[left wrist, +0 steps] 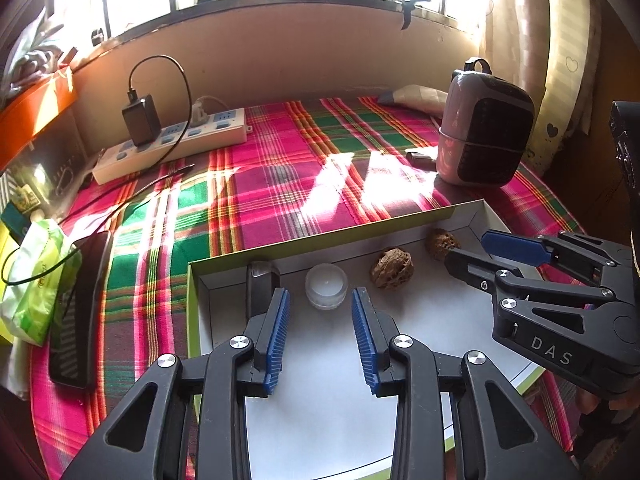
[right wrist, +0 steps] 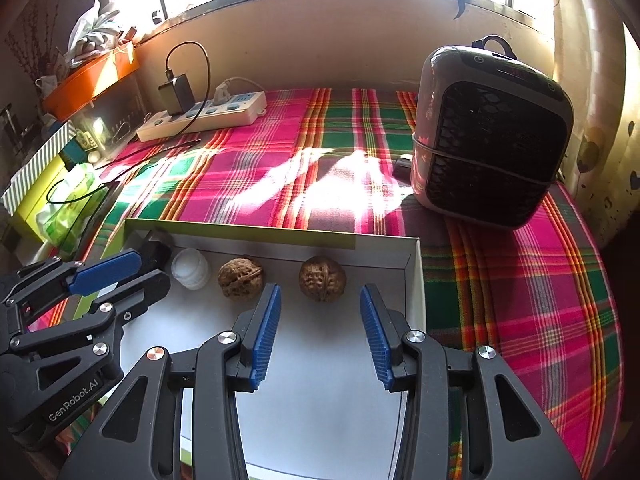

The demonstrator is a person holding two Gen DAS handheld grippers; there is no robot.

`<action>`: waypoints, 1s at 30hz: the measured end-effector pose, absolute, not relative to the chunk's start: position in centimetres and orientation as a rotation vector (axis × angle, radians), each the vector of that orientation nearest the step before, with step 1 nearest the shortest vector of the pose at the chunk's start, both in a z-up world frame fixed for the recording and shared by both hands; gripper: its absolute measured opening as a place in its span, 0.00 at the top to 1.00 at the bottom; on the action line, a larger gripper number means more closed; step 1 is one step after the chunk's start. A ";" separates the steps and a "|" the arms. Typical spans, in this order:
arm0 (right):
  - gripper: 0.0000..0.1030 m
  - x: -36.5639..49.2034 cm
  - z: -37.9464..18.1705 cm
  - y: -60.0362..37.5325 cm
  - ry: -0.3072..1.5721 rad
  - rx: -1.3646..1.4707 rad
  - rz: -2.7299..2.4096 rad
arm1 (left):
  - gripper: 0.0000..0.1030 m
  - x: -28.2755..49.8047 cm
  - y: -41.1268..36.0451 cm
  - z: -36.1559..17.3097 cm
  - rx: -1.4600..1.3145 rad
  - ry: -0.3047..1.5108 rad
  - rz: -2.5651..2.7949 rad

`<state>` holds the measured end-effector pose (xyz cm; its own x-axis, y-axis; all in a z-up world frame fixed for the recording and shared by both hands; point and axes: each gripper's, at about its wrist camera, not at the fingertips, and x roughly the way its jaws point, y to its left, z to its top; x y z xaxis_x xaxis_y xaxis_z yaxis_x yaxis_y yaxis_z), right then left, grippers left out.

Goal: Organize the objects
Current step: 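Lower the jar and walnut into the box and open both tools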

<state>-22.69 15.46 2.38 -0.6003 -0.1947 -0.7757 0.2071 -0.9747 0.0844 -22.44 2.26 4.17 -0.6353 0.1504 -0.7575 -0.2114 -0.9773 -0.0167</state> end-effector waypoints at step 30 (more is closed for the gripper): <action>0.58 -15.8 4.1 15.5 0.032 1.143 -2.670 | 0.71 -15.7 2.7 5.6 -1.133 0.136 2.742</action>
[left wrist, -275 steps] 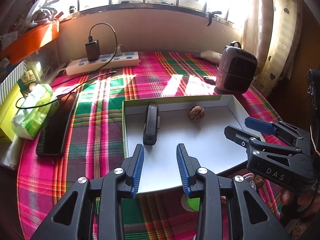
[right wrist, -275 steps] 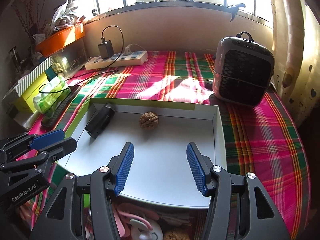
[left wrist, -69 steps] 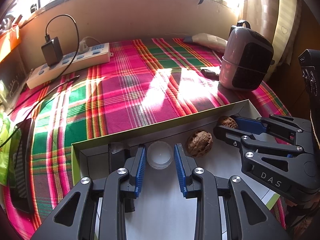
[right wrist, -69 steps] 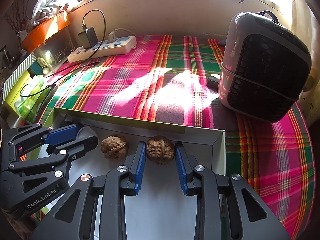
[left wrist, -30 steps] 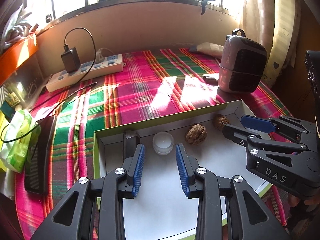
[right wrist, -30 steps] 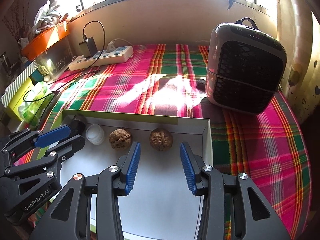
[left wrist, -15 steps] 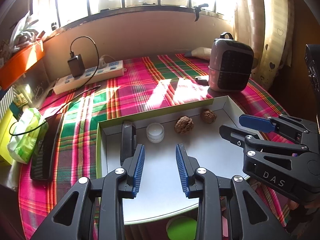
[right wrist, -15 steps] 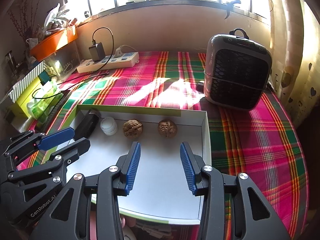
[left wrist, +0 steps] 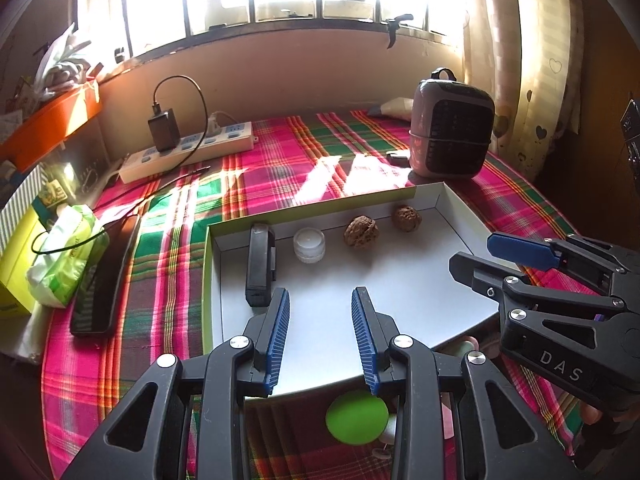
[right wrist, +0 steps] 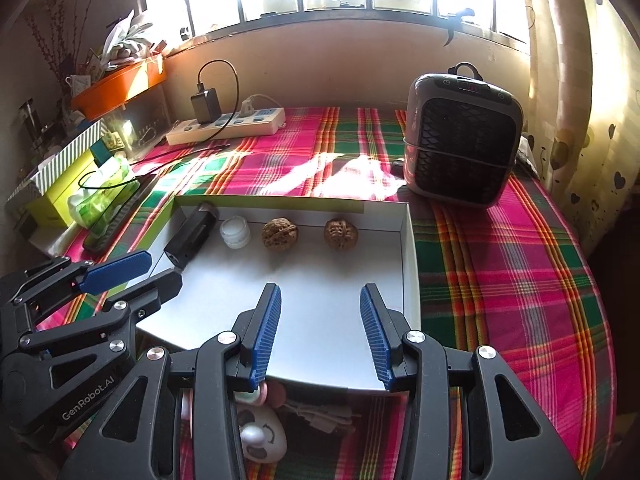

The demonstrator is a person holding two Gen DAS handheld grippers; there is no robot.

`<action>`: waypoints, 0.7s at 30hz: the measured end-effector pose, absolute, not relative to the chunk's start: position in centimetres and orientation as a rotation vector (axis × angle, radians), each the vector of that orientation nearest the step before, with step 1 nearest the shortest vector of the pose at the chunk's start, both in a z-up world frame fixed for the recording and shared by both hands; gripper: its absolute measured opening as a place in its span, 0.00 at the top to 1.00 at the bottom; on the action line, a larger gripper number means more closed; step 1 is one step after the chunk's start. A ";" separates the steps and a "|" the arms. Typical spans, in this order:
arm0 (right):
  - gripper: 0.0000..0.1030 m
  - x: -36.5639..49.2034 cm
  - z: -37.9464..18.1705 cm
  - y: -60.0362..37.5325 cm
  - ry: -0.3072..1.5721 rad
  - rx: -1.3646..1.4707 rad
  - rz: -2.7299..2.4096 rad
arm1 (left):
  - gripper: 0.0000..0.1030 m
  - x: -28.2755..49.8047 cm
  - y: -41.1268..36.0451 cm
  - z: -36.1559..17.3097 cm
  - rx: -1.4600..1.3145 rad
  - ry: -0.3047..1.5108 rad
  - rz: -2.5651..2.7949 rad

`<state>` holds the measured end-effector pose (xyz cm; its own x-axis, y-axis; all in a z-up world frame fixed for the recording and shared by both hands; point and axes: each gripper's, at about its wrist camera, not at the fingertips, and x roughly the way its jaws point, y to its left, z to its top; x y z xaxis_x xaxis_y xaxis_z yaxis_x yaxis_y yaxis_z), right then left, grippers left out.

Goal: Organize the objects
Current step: 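Lower the jar and walnut into the box and open both tools, then withdraw both tools and move the left tool onto the green-topped object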

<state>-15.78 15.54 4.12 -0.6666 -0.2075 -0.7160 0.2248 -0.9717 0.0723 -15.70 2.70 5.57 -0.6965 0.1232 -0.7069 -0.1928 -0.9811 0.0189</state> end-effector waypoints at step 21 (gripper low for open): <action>0.58 -11.3 3.9 16.9 0.032 1.104 -2.699 | 0.70 -10.7 -0.4 4.6 -1.137 -0.038 2.690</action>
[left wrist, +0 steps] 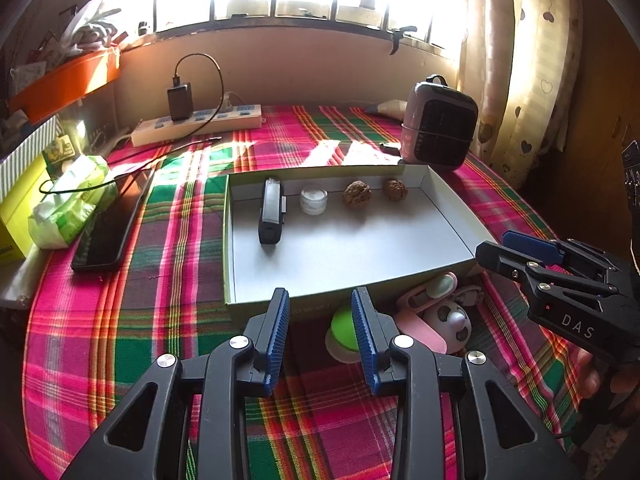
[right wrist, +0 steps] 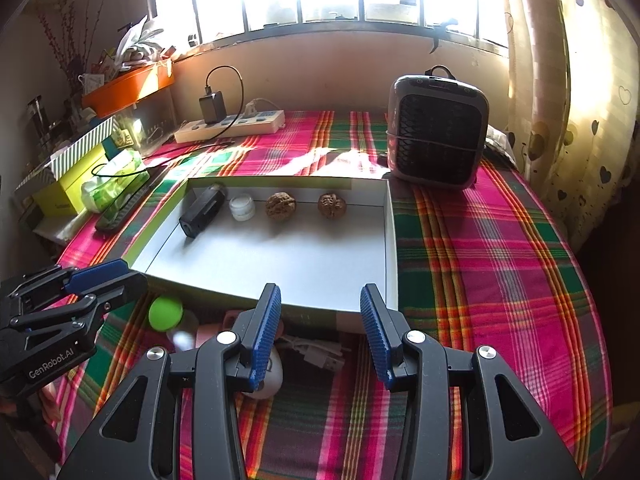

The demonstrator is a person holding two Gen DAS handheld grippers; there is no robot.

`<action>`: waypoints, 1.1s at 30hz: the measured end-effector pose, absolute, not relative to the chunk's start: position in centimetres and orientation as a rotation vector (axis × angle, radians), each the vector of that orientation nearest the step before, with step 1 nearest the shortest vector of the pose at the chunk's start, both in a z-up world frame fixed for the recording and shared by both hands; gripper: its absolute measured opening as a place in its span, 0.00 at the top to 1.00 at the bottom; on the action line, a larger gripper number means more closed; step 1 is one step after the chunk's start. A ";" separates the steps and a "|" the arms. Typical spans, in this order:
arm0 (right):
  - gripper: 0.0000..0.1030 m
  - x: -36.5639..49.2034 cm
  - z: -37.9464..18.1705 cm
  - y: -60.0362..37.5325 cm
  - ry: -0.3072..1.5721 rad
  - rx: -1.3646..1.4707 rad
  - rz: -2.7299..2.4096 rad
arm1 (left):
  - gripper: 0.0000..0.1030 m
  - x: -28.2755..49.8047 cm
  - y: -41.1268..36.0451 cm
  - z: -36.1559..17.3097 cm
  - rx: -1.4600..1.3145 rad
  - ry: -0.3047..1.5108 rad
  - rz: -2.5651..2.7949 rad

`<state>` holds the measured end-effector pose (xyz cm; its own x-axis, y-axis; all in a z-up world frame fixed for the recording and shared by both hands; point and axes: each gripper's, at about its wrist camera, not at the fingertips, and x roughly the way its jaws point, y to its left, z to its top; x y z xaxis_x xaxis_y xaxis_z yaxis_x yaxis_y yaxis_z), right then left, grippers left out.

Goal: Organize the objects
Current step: 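Withdraw both tools and move the left tool onto the green-topped object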

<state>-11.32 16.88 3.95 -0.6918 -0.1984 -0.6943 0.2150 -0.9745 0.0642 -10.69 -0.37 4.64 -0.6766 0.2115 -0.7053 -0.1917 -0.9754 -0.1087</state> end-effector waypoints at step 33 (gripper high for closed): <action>0.52 -9.2 0.9 18.9 -0.027 1.190 -2.658 | 0.64 -12.4 1.5 1.8 -1.246 -0.089 2.578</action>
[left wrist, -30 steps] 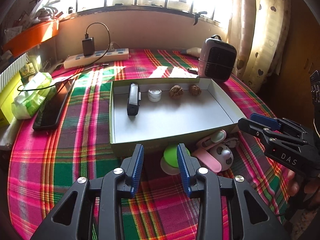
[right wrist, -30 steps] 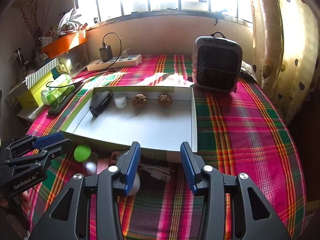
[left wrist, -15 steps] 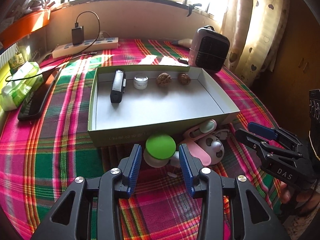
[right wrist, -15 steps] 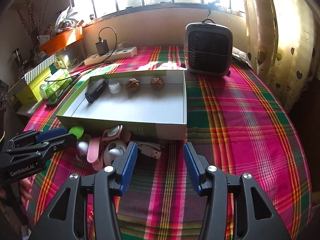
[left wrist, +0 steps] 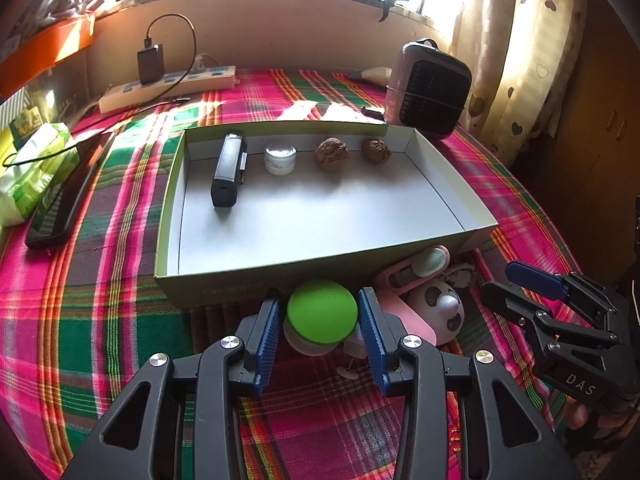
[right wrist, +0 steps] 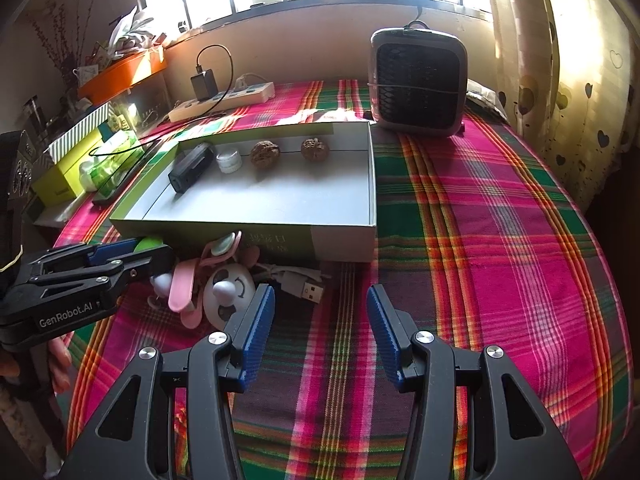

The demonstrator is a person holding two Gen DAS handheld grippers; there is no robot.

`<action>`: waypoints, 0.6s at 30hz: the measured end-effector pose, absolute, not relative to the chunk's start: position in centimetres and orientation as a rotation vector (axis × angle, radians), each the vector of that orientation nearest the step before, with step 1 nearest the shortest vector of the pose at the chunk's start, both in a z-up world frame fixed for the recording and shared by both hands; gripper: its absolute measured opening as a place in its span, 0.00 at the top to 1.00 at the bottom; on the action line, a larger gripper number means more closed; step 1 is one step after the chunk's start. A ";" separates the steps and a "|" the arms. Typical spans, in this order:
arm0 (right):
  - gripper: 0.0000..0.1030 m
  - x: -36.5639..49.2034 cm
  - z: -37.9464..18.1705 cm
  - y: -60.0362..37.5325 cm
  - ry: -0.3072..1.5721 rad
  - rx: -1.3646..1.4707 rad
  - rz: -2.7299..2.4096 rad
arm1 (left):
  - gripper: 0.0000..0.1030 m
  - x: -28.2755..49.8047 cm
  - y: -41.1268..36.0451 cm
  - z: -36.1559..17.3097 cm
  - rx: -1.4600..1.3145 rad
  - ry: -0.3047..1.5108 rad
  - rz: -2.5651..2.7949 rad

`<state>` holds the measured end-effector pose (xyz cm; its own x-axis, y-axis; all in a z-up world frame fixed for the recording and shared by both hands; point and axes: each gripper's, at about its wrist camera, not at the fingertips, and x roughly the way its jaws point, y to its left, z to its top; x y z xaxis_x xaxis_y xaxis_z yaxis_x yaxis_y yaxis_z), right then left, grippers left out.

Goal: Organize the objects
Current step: 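Withdraw both tools and move the left tool onto the green-topped object, then close the left tool on the green-topped object while the right tool grasps the white round toy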

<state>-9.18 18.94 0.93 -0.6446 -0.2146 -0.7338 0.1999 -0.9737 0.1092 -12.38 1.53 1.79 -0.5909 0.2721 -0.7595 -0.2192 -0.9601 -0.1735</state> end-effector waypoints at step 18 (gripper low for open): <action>0.52 -9.0 1.0 17.5 -0.005 1.193 -2.622 | 0.70 -11.9 -0.1 2.0 -1.240 -0.143 2.611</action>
